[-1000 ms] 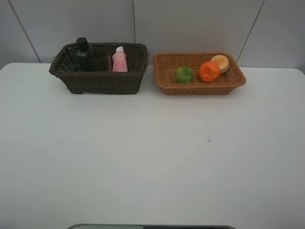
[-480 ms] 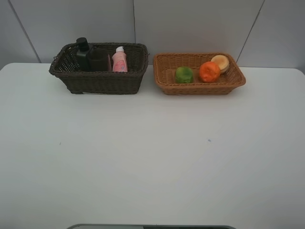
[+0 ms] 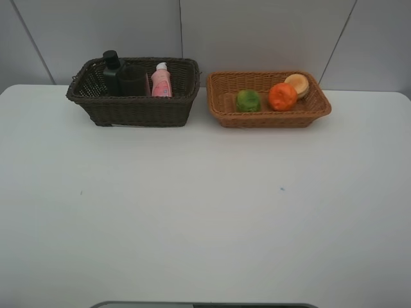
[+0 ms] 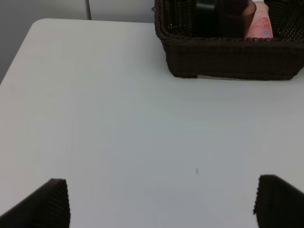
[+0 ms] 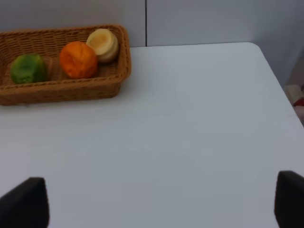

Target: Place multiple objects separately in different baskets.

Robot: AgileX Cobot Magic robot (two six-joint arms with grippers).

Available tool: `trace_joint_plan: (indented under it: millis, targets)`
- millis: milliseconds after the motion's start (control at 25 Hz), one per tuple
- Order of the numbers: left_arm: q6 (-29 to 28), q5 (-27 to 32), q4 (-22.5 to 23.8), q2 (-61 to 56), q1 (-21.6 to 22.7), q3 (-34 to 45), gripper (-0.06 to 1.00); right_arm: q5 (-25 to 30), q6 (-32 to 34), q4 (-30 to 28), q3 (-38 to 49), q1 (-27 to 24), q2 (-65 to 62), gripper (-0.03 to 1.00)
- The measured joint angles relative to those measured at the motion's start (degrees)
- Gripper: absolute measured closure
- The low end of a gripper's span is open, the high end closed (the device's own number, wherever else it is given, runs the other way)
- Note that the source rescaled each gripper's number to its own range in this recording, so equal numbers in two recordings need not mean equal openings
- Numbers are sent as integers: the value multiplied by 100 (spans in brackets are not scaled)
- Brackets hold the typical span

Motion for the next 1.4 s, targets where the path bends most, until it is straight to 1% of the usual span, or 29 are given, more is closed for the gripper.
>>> trace_joint_plan:
  millis: [120,640,720,840,880,1160,1280,1400]
  targets:
    - [0,0,0,0,0,0,-5,0,0,-1,0,-146,0,-3]
    - [0,0,0,0,0,0,-5,-41,-8,-77,0,-152,0,-3]
    - [0,0,0,0,0,0,-5,-186,-8,-77,8,-152,0,-3]
    - [0,0,0,0,0,0,-5,-660,-10,-66,237,-152,0,-3]
    - [0,0,0,0,0,0,-5,-683,-16,-35,311,-164,0,-3]
    - [0,0,0,0,0,0,-5,-664,-16,-24,379,-376,0,-3]
    - [0,0,0,0,0,0,-5,-505,-37,-24,490,-543,0,-3]
    - [0,0,0,0,0,0,-5,-486,-60,1,514,-553,0,-3]
